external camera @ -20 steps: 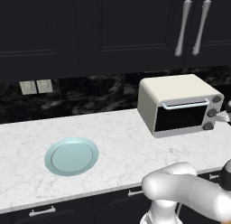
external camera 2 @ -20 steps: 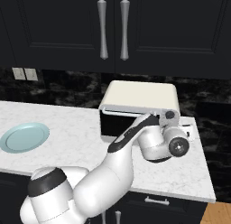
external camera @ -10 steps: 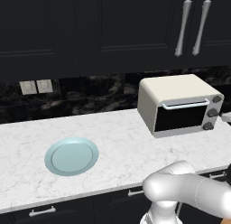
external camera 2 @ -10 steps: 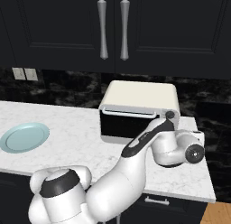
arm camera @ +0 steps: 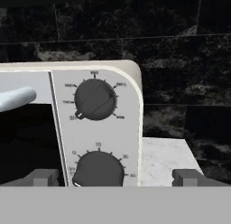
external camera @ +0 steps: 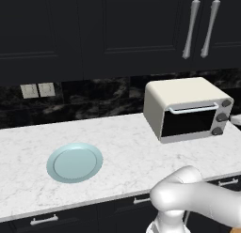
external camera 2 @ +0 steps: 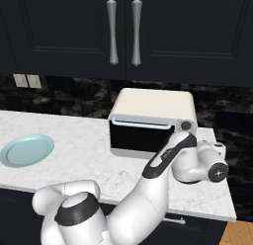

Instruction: Pick up the kebab skewer and baguette bread, and place them inside the toaster oven. Close the toaster oven door and start by setting the timer.

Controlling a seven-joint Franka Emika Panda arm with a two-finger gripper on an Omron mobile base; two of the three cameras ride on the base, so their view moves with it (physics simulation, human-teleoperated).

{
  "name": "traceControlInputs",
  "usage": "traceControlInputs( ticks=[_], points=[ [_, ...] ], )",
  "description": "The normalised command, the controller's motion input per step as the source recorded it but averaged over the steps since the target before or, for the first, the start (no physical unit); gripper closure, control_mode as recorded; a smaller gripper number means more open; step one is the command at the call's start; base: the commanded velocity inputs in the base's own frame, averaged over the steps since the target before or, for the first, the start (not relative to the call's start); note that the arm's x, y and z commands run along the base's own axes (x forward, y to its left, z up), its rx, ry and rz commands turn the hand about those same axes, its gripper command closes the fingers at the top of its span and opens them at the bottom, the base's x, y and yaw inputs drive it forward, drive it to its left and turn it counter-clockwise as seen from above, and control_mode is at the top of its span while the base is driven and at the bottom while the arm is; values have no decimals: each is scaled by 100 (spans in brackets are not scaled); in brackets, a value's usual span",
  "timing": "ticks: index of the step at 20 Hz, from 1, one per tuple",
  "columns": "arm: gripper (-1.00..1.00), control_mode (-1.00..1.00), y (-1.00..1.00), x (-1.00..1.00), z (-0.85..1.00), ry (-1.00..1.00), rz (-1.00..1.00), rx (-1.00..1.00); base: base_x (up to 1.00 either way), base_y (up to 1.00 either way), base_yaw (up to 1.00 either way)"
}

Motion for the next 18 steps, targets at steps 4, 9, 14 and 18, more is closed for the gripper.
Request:
traceControlInputs(
  ticks=[4,9,14,18],
  points=[
    [-100,-100,0,0,-4,-14,0,5,0,0,0],
    [-100,-100,0,0,-15,-13,0,6,0,0,0],
    [-100,-100,1,2,-13,-3,-3,19,0,0,0],
    [-100,-100,11,3,-26,-4,-9,11,0,0,0]
  ],
)
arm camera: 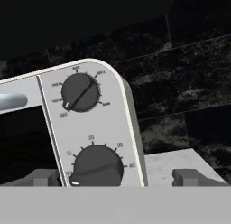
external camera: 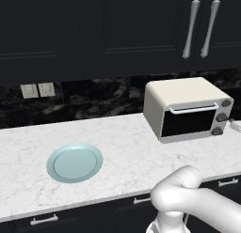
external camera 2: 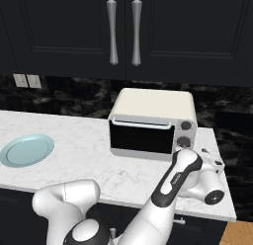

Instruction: Pick up the kebab skewer and baguette bread, and place them inside the toaster oven. Close the toaster oven door and start by setting the timer.

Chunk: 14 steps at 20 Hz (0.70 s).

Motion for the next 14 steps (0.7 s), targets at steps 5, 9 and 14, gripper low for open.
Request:
traceControlInputs(
  ticks=[5,9,14],
  points=[
    [-100,-100,11,34,-15,-4,-3,1,0,0,0],
    [-100,-100,24,43,-2,0,0,0,0,0,0],
    [-100,-100,17,12,-1,0,0,0,0,0,0]
  ],
)
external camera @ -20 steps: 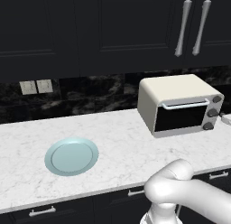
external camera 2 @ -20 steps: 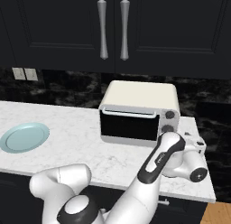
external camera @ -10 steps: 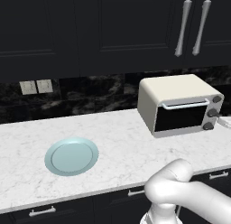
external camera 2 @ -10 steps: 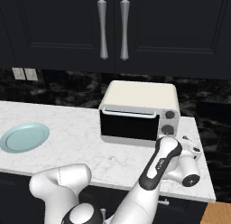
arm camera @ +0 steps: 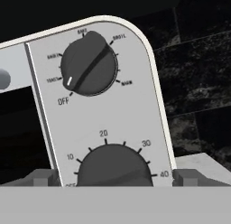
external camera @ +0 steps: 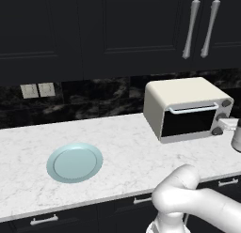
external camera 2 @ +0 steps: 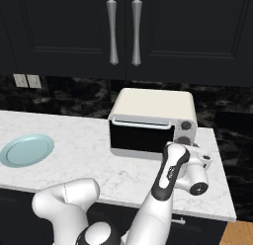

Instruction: Pick up the kebab skewer and baguette bread, and place them inside the toaster oven. Close the toaster oven door and start by setting the timer.

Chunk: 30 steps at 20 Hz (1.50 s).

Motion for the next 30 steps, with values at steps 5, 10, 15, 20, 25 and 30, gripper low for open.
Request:
traceControlInputs(
  ticks=[5,10,15,20,25,30],
  points=[
    [-100,-100,2,0,0,-2,0,0,0,0,0],
    [-100,-100,0,0,-7,-1,2,0,0,0,0],
    [-100,-100,0,2,-20,0,4,0,0,0,0],
    [-100,-100,0,17,0,0,1,0,0,0,0],
    [-100,-100,0,15,0,0,0,0,0,0,0],
    [-100,-100,0,0,0,0,0,0,0,0,0]
  ],
)
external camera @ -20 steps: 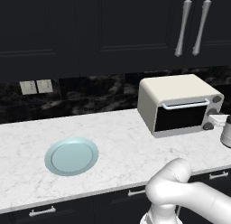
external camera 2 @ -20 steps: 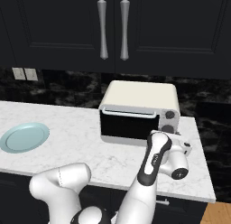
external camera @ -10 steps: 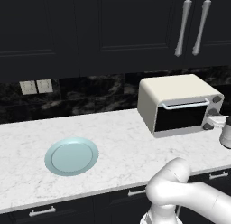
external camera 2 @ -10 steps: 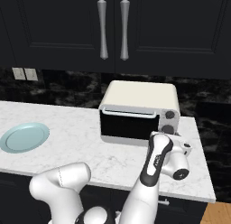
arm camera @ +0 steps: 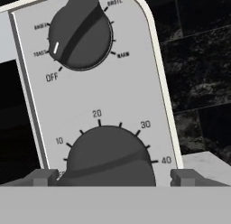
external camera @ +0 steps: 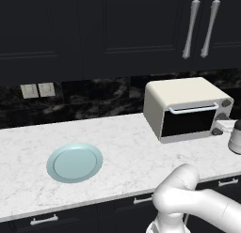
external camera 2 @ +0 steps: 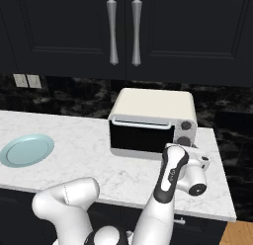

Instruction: Pick up the kebab skewer and baguette bread, and place them inside the toaster oven. Close the toaster oven door and start by setting the timer.

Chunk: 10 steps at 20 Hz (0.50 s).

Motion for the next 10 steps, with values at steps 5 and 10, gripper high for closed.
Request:
traceControlInputs(
  ticks=[5,10],
  points=[
    [-100,-100,0,0,0,0,0,0,0,0,0],
    [100,-100,0,0,0,0,0,0,0,0,0]
  ],
)
